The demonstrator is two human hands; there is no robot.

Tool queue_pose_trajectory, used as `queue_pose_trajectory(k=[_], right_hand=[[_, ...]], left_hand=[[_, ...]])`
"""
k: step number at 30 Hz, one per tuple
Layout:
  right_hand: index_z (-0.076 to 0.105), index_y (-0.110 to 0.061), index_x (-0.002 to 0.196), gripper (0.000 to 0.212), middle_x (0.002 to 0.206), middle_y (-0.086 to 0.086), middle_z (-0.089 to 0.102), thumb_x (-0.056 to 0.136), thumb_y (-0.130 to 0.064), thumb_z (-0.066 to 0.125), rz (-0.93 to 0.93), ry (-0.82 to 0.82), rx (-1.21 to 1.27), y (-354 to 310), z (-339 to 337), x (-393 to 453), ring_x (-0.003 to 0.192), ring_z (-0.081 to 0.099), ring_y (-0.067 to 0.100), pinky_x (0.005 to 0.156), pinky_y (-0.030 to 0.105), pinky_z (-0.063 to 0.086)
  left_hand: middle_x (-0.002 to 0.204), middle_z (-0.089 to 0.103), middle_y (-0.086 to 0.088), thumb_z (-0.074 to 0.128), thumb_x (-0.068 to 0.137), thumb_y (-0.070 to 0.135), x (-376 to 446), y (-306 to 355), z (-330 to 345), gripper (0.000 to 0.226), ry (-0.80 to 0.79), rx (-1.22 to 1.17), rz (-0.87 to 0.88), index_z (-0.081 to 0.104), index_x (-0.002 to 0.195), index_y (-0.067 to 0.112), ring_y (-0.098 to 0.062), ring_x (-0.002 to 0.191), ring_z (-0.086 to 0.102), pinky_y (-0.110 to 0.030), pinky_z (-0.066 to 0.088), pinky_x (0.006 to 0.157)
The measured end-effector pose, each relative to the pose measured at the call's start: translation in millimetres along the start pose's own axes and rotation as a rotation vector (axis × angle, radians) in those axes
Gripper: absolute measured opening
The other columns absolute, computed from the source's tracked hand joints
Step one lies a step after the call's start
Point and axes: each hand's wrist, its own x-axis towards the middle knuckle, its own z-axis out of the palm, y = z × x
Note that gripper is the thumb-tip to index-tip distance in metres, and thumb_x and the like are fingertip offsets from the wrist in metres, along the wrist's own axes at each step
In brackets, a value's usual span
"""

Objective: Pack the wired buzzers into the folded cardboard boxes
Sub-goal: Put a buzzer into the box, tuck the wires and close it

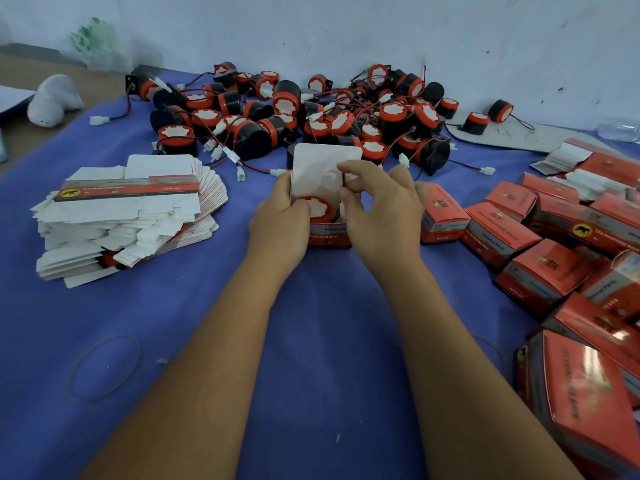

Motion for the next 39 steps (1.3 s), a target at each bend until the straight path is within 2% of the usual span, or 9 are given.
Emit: queue_pose_trajectory(k=[4,8,15,18,26,30,34,37,39], right_hand=[[0.074,-0.014,0.097,0.017,0.066,-0.004,0.06,0.081,-0.016,0.071,-0.227,0.019,-0.332,4,-3,0,0.081,0.057,0.029,0.084,0.039,0.03],[0.075,-0.015,0.078,0.006,0.063,-0.008,0.056,0.08,-0.019,0.071,-0.345,0.026,-0.461,2,1,-4,0.076,0.057,0.027,0.076,0.035,0.023],[0.075,-0.014,0.077,0.025,0.129,0.006,0.057,0.09,-0.028,0.059,-0.15,-0.02,-0.356,4,9,-9,0.116,0.042,0.029,0.09,0.039,0.027],[0.077,-0.005,0.087,0.023,0.136,0.015,0.048,0.093,-0.021,0.061,-0.049,-0.115,-0.153,9,12,-8,0.124,0.039,0.033,0.1,0.043,0.036],[0.075,-0.016,0.111,0.024,0.122,-0.001,0.066,0.093,-0.016,0.058,-0.052,-0.274,-0.043,7,10,-7,0.113,0.054,0.017,0.1,0.035,0.033],[0.073,-0.027,0.112,0.039,0.127,-0.012,0.063,0.09,-0.038,0.043,0.018,-0.34,-0.053,7,5,-6,0.118,0.047,0.005,0.112,0.037,0.014],[0.074,-0.037,0.103,0.042,0.113,-0.02,0.068,0.092,-0.048,0.036,0.111,-0.352,0.136,4,2,-7,0.11,0.047,-0.009,0.115,0.042,0.004],[0.066,-0.037,0.111,0.026,0.109,-0.012,0.07,0.1,-0.034,0.043,0.268,-0.257,0.468,3,3,-6,0.112,0.058,0.0,0.113,0.046,0.029],[0.059,-0.025,0.114,0.019,0.105,-0.004,0.069,0.1,-0.016,0.051,0.396,-0.115,0.593,6,4,-4,0.099,0.065,0.007,0.094,0.039,0.052]], left_hand=[[0.105,0.066,0.008,0.041,0.078,0.03,2,-4,2,0.046,0.039,0.016,0.051,0.052,0.123,0.038,-0.02,0.097,0.062,-0.047,0.053,0.086],[0.108,0.065,0.009,0.045,0.09,0.016,7,-10,3,0.037,0.059,0.021,0.09,0.053,0.122,0.033,-0.019,0.101,0.061,-0.047,0.052,0.09],[0.102,0.059,0.023,0.046,0.097,0.02,10,-18,3,0.043,0.1,0.034,0.116,0.048,0.136,0.038,0.004,0.093,0.057,-0.015,0.043,0.069],[0.097,0.056,0.028,0.044,0.099,0.024,10,-18,5,0.043,0.115,0.071,0.117,0.045,0.139,0.04,0.007,0.085,0.054,-0.012,0.039,0.065],[0.118,0.052,0.019,0.039,0.1,0.03,12,-18,11,0.055,0.102,0.099,0.099,0.023,0.151,0.046,-0.01,0.097,0.055,-0.03,0.046,0.084],[0.132,0.061,0.002,0.029,0.103,0.039,16,-13,9,0.044,0.094,-0.117,0.052,0.048,0.142,0.033,-0.02,0.117,0.058,-0.029,0.046,0.101],[0.117,0.065,0.012,0.033,0.104,0.035,14,-12,3,0.034,0.093,-0.182,0.038,0.057,0.129,0.035,-0.004,0.102,0.061,-0.022,0.049,0.081],[0.107,0.066,0.011,0.048,0.1,0.023,12,-11,1,0.03,0.03,-0.188,0.051,0.051,0.124,0.04,-0.004,0.093,0.064,-0.02,0.048,0.072],[0.108,0.068,0.004,0.051,0.095,0.012,13,-11,2,0.038,0.014,-0.162,0.056,0.048,0.12,0.042,-0.01,0.093,0.066,-0.025,0.05,0.073]])
